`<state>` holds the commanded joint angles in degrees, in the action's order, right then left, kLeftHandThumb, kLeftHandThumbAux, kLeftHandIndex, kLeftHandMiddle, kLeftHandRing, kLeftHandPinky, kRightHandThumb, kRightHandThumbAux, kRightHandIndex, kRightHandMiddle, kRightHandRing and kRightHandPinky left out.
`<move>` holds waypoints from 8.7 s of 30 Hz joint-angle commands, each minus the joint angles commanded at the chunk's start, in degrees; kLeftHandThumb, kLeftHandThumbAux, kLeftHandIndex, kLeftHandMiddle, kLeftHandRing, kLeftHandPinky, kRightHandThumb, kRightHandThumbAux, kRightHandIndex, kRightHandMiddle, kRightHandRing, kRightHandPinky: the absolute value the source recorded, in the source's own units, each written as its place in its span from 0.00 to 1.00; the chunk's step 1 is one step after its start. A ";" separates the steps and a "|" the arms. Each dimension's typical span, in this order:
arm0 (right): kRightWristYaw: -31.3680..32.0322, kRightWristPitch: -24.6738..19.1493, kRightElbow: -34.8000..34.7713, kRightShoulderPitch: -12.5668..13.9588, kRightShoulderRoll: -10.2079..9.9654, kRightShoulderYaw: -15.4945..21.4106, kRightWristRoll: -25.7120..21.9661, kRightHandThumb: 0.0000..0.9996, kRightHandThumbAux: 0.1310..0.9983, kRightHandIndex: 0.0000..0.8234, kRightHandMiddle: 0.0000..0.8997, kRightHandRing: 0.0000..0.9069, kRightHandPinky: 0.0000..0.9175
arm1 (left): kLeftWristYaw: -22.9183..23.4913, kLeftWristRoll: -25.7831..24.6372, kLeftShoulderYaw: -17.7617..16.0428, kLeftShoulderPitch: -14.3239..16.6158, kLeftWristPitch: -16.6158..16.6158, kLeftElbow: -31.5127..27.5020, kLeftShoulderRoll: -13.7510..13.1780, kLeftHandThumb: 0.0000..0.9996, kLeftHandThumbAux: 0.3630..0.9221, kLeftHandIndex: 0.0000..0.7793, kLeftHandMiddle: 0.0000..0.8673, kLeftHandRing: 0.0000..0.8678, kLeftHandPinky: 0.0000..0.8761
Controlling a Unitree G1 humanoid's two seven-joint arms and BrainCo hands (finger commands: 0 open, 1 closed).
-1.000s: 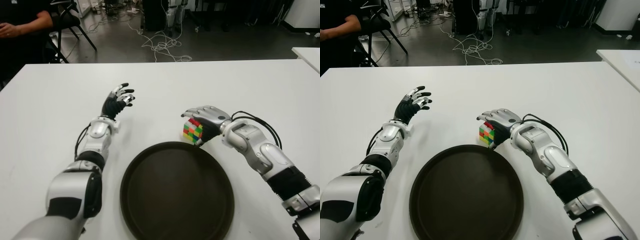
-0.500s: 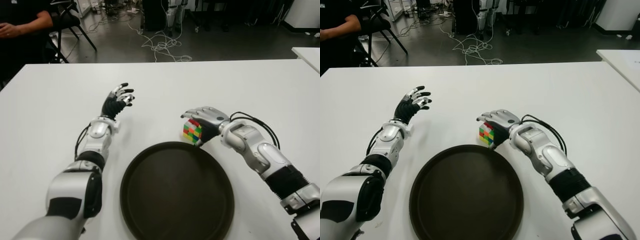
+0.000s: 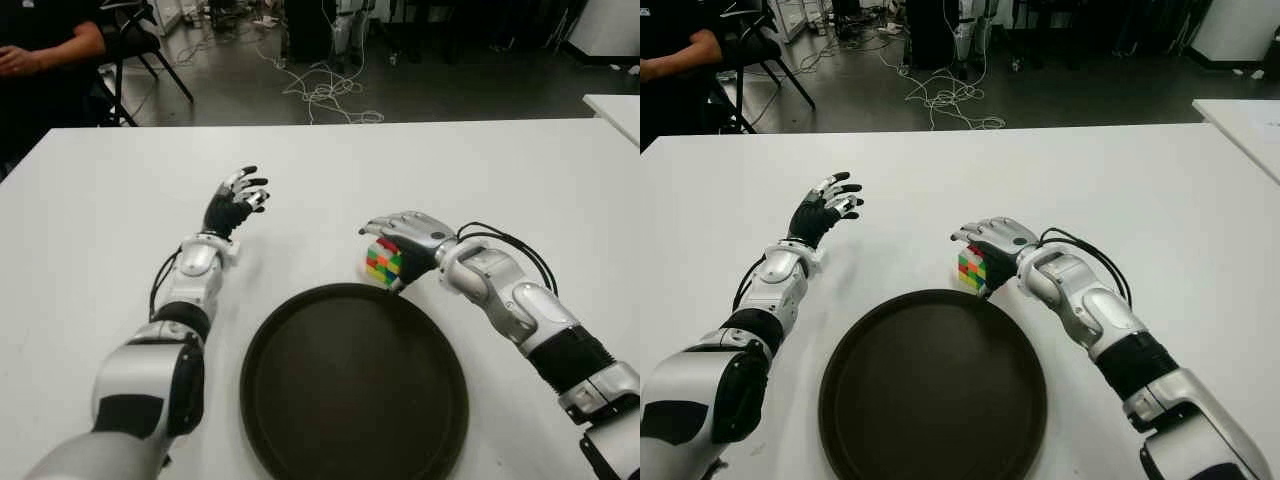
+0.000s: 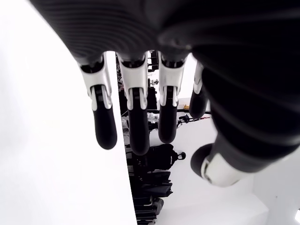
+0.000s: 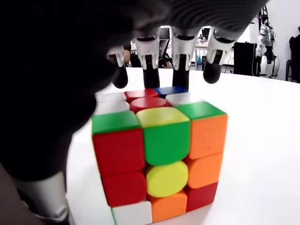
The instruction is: Pick up the Rubik's Cube and put it in the plate
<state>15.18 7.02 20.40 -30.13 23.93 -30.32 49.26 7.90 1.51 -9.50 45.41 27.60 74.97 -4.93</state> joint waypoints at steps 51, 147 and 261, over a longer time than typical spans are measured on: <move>-2.59 -4.29 2.69 -1.77 -0.46 1.08 -0.44 0.00 0.72 0.13 0.14 0.15 0.15 | 0.85 -0.28 -0.33 0.04 -0.21 0.07 -0.39 0.26 0.64 0.21 0.30 0.33 0.39; -30.02 2.45 16.80 -3.92 -2.31 3.24 -0.94 0.83 0.65 0.46 0.53 0.48 0.44 | 0.00 0.02 0.08 -0.08 0.67 -0.08 -0.19 0.30 0.63 0.21 0.30 0.34 0.38; -38.72 5.28 23.17 2.81 -1.23 7.04 -5.40 0.00 0.75 0.00 0.00 0.00 0.07 | 0.50 -0.12 0.23 -0.14 0.92 -0.03 -0.59 0.30 0.64 0.22 0.31 0.34 0.39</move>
<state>-23.54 12.30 43.56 -27.32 22.70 -23.28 43.86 8.40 1.39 -9.27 45.26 28.52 74.94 -5.52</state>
